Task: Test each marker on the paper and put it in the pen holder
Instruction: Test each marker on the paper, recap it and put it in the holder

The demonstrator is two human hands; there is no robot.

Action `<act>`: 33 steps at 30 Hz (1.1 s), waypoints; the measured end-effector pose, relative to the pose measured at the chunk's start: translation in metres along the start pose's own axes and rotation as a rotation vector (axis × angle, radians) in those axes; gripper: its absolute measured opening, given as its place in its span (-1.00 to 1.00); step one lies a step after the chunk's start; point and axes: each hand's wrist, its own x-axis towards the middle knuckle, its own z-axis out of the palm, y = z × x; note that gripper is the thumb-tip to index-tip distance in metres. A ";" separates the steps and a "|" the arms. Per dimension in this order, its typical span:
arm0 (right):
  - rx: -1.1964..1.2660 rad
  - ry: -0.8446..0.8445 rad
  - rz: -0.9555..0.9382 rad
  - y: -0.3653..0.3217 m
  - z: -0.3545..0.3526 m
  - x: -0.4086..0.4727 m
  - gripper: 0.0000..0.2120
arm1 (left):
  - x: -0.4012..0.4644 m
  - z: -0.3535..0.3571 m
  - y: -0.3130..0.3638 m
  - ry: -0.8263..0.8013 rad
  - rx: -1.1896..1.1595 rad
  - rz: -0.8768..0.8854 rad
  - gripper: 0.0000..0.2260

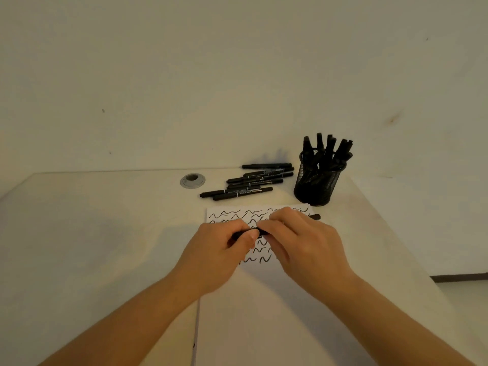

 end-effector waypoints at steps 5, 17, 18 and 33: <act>-0.032 -0.056 -0.012 0.030 -0.006 0.020 -0.90 | 0.026 -0.006 0.007 -0.016 0.048 0.077 -0.59; 0.474 0.433 0.668 0.103 -0.039 0.056 -0.88 | 0.102 -0.012 -0.061 0.004 0.735 0.006 -0.70; 0.474 0.436 0.681 0.106 -0.038 0.056 -0.88 | 0.103 -0.010 -0.065 0.004 0.753 0.005 -0.70; 0.317 0.182 0.740 0.125 -0.005 0.041 -0.62 | 0.111 -0.001 -0.082 -0.030 0.844 -0.008 -0.74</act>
